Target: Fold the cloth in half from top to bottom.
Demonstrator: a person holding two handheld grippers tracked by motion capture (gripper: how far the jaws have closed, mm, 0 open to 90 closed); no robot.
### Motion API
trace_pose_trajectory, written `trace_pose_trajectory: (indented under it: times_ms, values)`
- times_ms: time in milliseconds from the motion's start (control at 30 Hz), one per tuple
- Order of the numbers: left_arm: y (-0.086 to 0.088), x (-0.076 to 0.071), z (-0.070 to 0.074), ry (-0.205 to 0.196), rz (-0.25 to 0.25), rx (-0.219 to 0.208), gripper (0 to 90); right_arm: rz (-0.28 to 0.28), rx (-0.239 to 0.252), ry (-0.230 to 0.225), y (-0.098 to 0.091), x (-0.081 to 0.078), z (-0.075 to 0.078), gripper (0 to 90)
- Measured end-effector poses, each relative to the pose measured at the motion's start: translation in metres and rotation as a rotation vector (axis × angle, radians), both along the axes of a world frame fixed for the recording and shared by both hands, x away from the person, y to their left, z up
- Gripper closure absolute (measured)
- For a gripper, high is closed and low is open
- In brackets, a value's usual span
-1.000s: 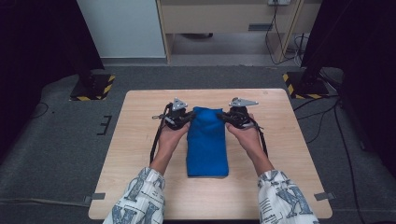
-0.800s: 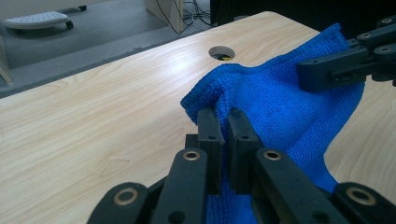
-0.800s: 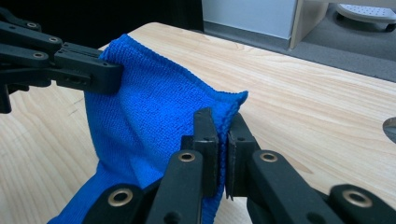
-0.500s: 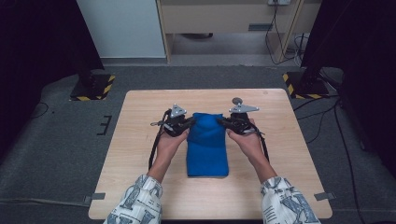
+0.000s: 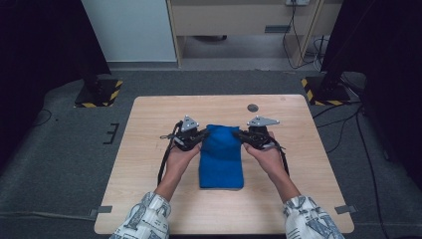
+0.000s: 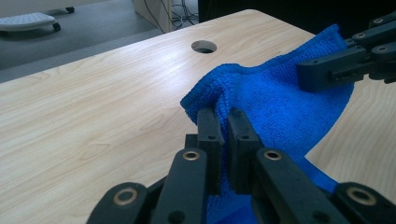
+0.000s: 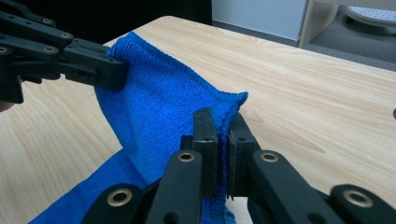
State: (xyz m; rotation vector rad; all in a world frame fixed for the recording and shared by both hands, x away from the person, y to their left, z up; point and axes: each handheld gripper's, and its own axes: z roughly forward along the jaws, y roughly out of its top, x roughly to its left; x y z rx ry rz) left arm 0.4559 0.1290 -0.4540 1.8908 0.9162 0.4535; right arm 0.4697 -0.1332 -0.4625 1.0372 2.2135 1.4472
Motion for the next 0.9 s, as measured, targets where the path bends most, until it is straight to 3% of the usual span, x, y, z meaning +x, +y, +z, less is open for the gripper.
trace_pose_trajectory:
  times_ms: [100, 900]
  values:
    - [0.001, -0.004, -0.002, 0.001, -0.003, 0.006, 85.6, 0.015, -0.022, -0.001, 0.002, -0.006, -0.003, 85.3]
    - [0.002, -0.038, -0.017, 0.007, -0.030, -0.013, 84.2, 0.070, -0.026, -0.005, -0.004, -0.038, -0.014, 84.6]
